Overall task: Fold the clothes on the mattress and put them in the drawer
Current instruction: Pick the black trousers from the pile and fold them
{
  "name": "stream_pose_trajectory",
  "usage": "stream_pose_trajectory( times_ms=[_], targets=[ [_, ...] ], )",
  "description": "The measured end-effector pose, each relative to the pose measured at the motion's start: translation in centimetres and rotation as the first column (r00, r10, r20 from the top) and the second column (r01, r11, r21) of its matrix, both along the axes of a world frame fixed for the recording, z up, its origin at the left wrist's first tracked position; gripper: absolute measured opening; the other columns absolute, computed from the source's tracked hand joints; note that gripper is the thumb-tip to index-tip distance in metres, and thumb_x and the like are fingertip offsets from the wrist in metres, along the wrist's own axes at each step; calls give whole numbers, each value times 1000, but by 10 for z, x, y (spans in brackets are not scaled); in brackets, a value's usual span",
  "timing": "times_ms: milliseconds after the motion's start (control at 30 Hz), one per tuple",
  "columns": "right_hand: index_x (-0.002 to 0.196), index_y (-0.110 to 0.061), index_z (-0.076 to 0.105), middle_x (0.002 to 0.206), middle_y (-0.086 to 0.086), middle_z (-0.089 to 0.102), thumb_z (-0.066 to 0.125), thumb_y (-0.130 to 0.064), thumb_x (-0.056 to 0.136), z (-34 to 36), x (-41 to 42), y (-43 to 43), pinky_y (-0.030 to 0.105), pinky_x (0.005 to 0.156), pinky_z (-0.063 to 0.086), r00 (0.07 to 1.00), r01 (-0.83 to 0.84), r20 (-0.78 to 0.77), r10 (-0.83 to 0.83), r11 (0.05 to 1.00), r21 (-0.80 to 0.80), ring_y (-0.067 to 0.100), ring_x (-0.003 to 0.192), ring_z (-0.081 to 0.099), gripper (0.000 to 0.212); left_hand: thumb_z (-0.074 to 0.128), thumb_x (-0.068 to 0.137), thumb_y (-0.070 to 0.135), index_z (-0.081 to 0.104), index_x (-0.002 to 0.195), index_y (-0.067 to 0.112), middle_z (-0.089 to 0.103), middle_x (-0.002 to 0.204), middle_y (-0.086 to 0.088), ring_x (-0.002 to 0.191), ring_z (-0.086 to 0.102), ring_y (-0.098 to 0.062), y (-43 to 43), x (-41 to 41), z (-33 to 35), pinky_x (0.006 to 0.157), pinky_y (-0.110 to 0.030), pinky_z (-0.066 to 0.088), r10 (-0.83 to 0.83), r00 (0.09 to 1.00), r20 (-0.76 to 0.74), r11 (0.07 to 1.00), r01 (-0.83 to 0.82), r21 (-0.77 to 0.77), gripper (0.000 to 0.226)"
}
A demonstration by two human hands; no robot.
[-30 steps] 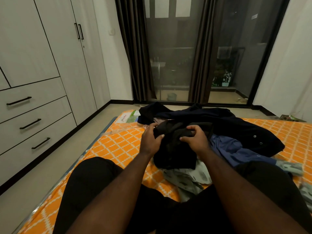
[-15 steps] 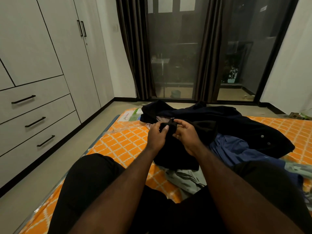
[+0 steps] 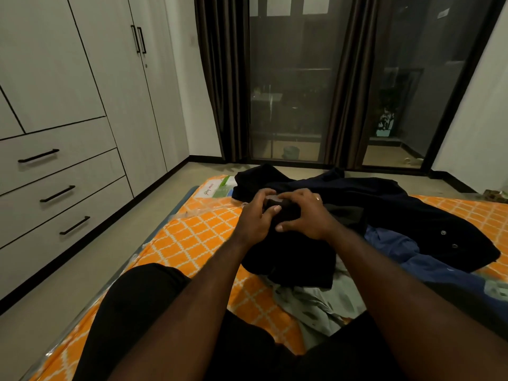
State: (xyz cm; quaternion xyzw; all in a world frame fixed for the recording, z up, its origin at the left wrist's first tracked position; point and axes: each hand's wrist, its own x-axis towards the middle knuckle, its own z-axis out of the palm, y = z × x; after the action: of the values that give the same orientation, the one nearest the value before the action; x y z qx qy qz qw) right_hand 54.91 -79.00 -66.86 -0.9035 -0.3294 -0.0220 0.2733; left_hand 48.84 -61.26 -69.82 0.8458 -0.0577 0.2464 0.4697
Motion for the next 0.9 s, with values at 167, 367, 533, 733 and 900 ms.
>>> stream_pose_trajectory(
  times_ms=[167, 367, 533, 733, 900],
  targets=[
    [104, -37, 69, 100, -15, 69, 90, -34, 73, 16, 24, -1, 36, 85, 55, 980, -179, -86, 181, 983, 30, 2, 93, 65, 37, 76, 89, 26, 51, 124, 20, 65, 96, 1, 83, 63, -7, -1, 6, 27, 70, -17, 48, -73, 996, 56, 997, 72, 19, 44],
    [97, -32, 73, 91, -14, 75, 86, -32, 80, -12, 42, -1, 28, 78, 57, 989, 129, -132, -65, 815, 565, 1, 86, 70, 22, 96, 61, 40, 40, 144, 32, 54, 133, 7, 118, 56, -9, 37, 24, 16, 94, -21, 51, -141, 966, -215, 989, 148, 16, 100],
    [101, -26, 71, 96, -11, 75, 82, -24, 84, -19, 53, 7, 20, 72, 58, 967, 208, -255, -27, 663, 719, 3, 90, 71, 20, 100, 56, 37, 21, 152, 47, 34, 156, 12, 139, 41, -13, 59, 35, -8, 108, -40, 49, -200, 921, -333, 978, 164, -133, 125],
    [106, -20, 72, 103, 0, 77, 79, -17, 87, -17, 60, 8, 30, 81, 62, 939, 281, -339, 48, 459, 843, 13, 97, 74, 20, 96, 60, 20, 35, 146, 31, 57, 143, 0, 133, 54, -18, 39, 46, -38, 101, -45, 53, -235, 968, -92, 798, 138, -587, 105],
    [108, -19, 71, 102, -2, 78, 79, -14, 87, -4, 54, 7, 28, 76, 62, 904, 294, -396, 161, 438, 850, 15, 95, 75, 23, 89, 75, 27, 57, 135, 27, 65, 134, 7, 127, 60, -18, 26, 52, -25, 101, -38, 53, -161, 987, 4, 739, 123, -663, 67]
  ],
)
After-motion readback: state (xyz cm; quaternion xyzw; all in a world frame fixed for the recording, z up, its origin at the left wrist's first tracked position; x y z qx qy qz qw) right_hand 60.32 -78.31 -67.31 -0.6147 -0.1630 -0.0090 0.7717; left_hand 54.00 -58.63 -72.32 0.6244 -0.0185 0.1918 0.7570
